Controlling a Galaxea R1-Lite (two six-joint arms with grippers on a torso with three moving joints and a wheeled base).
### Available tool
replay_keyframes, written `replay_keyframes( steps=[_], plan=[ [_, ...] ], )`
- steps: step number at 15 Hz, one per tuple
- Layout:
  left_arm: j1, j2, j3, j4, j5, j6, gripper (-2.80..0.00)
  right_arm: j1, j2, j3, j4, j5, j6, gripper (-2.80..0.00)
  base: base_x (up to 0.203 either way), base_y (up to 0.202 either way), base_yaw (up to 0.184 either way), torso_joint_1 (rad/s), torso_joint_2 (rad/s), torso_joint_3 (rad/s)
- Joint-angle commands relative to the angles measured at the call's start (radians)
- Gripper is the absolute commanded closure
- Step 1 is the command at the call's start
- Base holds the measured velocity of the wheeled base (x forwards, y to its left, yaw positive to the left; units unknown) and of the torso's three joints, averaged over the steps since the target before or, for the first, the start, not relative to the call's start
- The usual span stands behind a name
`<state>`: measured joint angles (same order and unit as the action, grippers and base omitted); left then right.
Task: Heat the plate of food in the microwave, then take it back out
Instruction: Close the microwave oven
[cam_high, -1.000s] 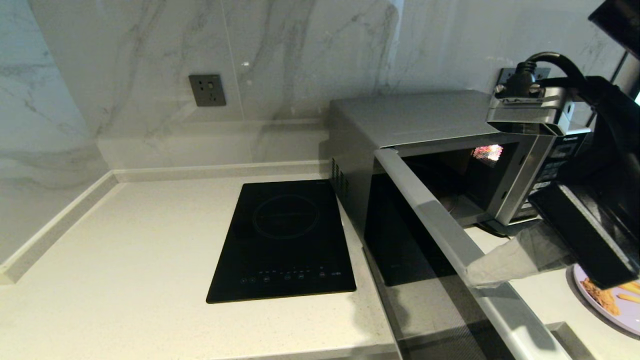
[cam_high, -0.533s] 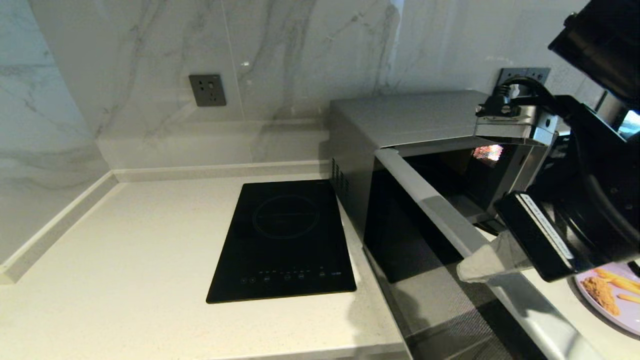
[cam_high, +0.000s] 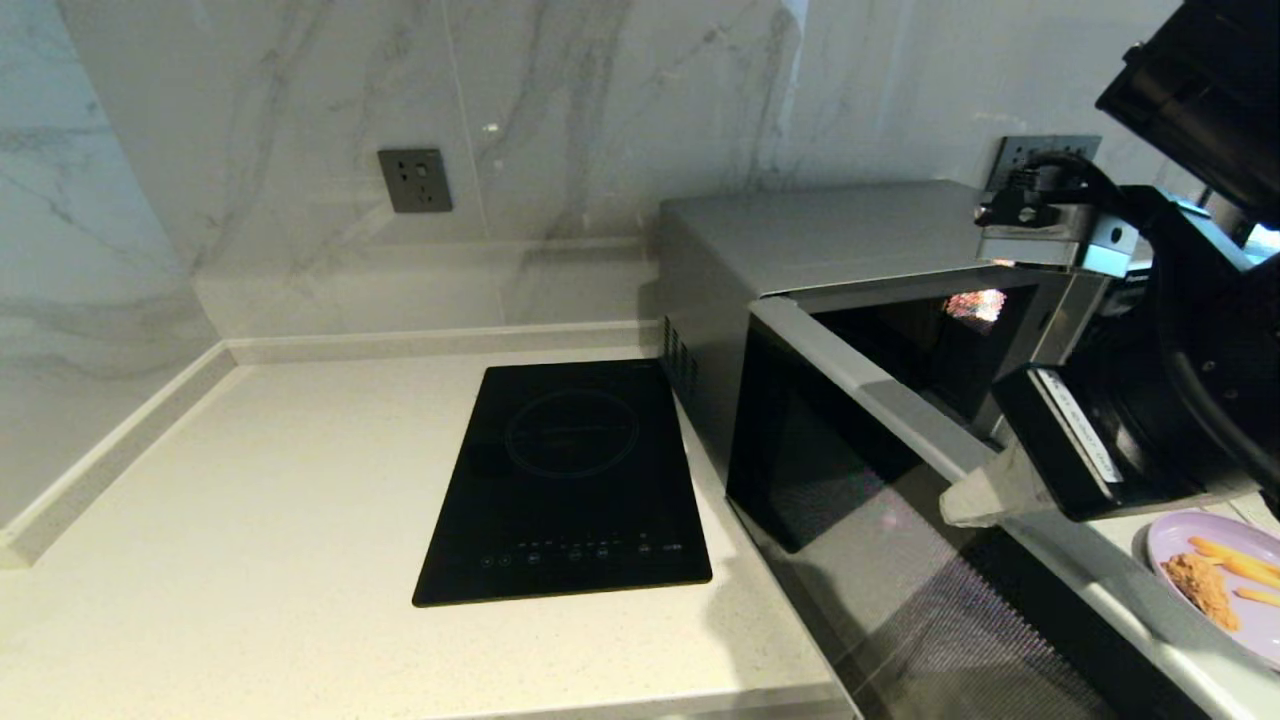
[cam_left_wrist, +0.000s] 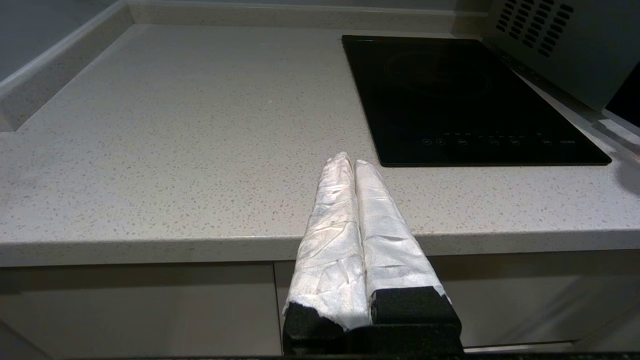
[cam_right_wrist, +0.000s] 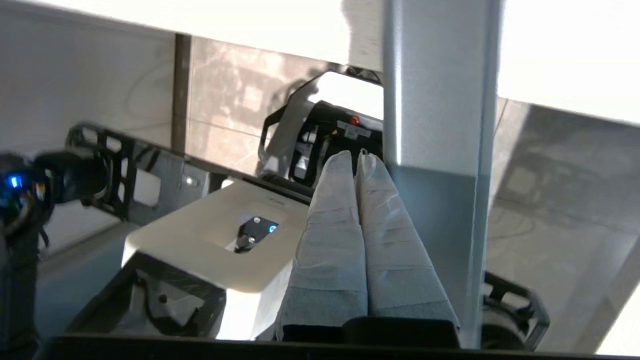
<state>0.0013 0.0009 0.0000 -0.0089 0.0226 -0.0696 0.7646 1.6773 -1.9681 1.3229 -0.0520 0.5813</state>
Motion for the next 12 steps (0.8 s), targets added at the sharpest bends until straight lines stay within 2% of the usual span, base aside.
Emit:
replay_keyframes(
  steps=[1, 3, 6, 12],
  plan=[
    [0.0, 0.001, 0.0, 0.0, 0.0, -0.001, 0.0, -0.038, -0.013, 0.006, 0.017, -0.011, 0.026, 0.0, 0.0, 0.0, 0.0, 0.0, 0.0, 0.0],
    [0.0, 0.001, 0.0, 0.0, 0.0, -0.001, 0.0, -0.069, -0.027, 0.026, 0.019, -0.045, 0.026, 0.0, 0.0, 0.0, 0.0, 0.0, 0.0, 0.0],
    [0.0, 0.001, 0.0, 0.0, 0.0, -0.001, 0.0, -0.141, -0.046, 0.056, 0.019, -0.046, 0.026, 0.0, 0.0, 0.0, 0.0, 0.0, 0.0, 0.0],
    [0.0, 0.001, 0.0, 0.0, 0.0, -0.003, 0.0, -0.347, -0.048, 0.072, -0.006, -0.043, 0.022, 0.0, 0.0, 0.0, 0.0, 0.0, 0.0, 0.0]
  ],
)
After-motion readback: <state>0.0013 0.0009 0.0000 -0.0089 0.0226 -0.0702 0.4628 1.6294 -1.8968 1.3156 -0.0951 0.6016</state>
